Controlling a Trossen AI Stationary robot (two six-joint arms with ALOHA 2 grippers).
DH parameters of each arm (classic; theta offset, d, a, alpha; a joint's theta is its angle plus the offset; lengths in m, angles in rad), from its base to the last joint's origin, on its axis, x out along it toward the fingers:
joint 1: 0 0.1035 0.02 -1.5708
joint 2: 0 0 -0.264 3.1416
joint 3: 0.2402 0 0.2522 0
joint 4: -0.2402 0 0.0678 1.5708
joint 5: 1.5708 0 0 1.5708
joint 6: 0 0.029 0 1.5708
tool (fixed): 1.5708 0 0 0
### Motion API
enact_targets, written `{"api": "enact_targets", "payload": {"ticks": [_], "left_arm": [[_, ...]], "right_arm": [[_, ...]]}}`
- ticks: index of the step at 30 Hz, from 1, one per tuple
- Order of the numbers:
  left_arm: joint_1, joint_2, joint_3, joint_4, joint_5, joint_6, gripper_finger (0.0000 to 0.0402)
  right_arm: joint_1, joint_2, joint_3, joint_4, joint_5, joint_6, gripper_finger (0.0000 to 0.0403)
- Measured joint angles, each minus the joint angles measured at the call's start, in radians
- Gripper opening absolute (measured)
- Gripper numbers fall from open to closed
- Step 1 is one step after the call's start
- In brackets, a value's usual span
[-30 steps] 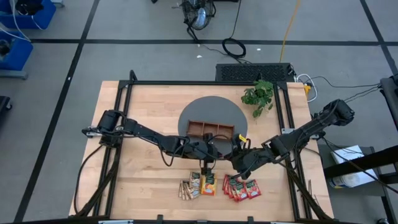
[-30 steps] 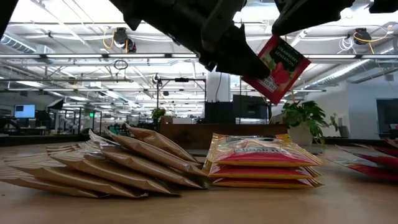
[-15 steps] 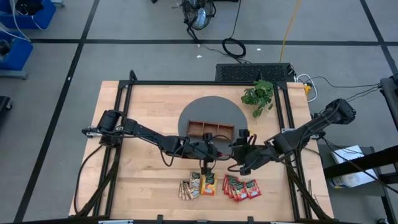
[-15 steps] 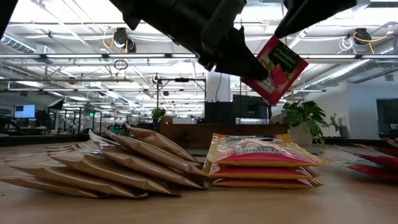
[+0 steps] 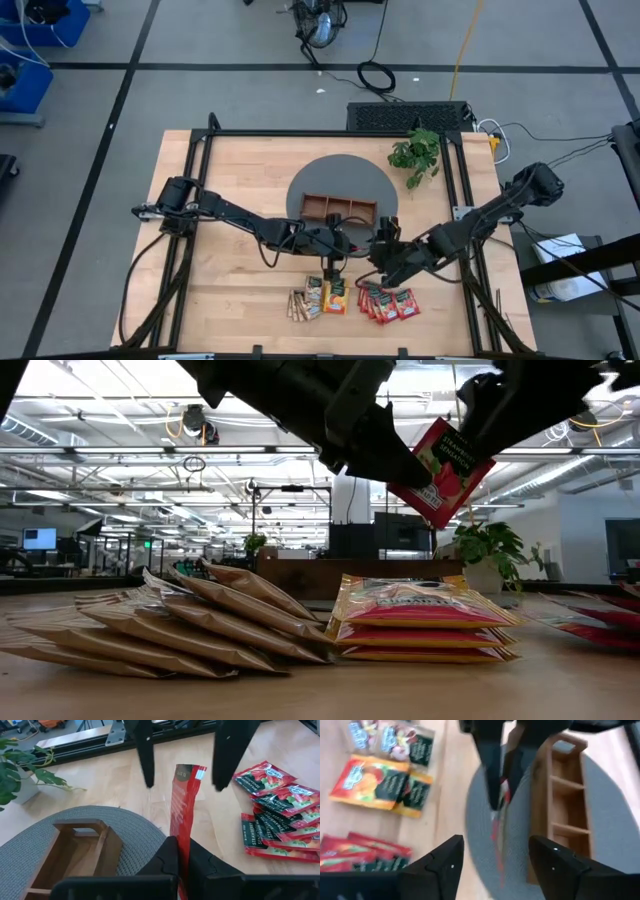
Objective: Pick & Place Tea
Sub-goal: Put the red tea bag to the right section into the wooden organizer
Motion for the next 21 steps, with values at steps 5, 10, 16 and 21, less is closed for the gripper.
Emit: {"api": "enact_targets", "payload": {"ticks": [5,10,16,21], "left_arm": [[0.0,0.0,0.0,0.0,0.0,0.0,0.0029],[0.0,0.0,0.0,-0.001,0.0,0.001,0.001],[0.0,0.0,0.0,-0.007,0.001,0.016,0.004],[0.0,-0.006,0.0,-0.077,-0.01,0.016,0.0104]], "right_arm": [[-0.028,0.02,0.0,0.014,-0.002,-0.051,0.0141],[-0.038,0.02,0.0,0.023,-0.08,-0.112,0.005],[-0.043,0.02,0.0,0.011,-0.077,-0.14,0.0006],[-0.058,0.016,0.0,-0.055,-0.078,-0.121,0.0001]]}}
